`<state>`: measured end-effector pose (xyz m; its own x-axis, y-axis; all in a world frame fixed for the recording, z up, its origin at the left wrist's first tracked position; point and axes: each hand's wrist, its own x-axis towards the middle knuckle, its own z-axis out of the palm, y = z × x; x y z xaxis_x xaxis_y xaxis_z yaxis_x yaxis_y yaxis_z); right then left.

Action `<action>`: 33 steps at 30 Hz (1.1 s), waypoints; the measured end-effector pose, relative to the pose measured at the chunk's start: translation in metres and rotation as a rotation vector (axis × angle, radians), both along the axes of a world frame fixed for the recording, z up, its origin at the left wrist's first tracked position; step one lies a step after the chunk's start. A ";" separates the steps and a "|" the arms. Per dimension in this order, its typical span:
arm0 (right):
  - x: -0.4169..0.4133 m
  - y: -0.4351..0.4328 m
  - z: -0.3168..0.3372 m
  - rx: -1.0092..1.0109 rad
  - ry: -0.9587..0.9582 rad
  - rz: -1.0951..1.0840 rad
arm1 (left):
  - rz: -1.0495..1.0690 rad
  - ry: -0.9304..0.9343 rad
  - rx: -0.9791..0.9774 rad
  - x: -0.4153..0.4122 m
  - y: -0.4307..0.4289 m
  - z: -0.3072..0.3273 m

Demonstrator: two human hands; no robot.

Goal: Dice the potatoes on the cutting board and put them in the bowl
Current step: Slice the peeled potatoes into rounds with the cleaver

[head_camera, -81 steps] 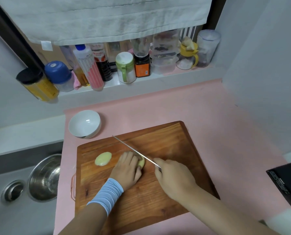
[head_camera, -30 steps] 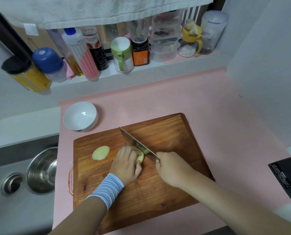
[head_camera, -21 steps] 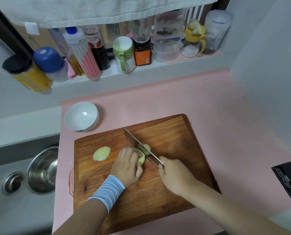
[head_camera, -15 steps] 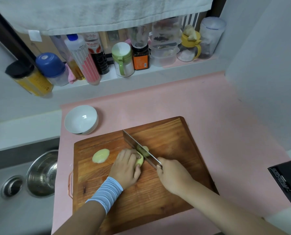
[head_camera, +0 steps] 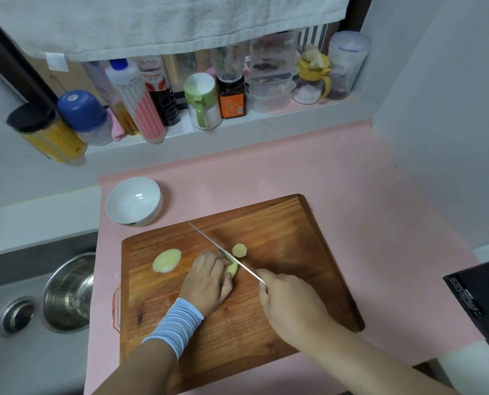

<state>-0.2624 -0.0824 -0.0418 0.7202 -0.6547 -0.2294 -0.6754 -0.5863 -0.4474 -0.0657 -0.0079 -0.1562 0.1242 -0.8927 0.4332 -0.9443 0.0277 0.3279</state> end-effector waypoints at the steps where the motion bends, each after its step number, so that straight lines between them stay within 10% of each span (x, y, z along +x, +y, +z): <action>1: 0.000 0.000 0.001 0.004 0.000 0.000 | 0.002 0.000 -0.001 0.000 0.000 -0.001; 33: 0.027 -0.025 0.002 0.161 0.110 0.030 | 0.029 0.039 -0.013 0.001 -0.003 -0.003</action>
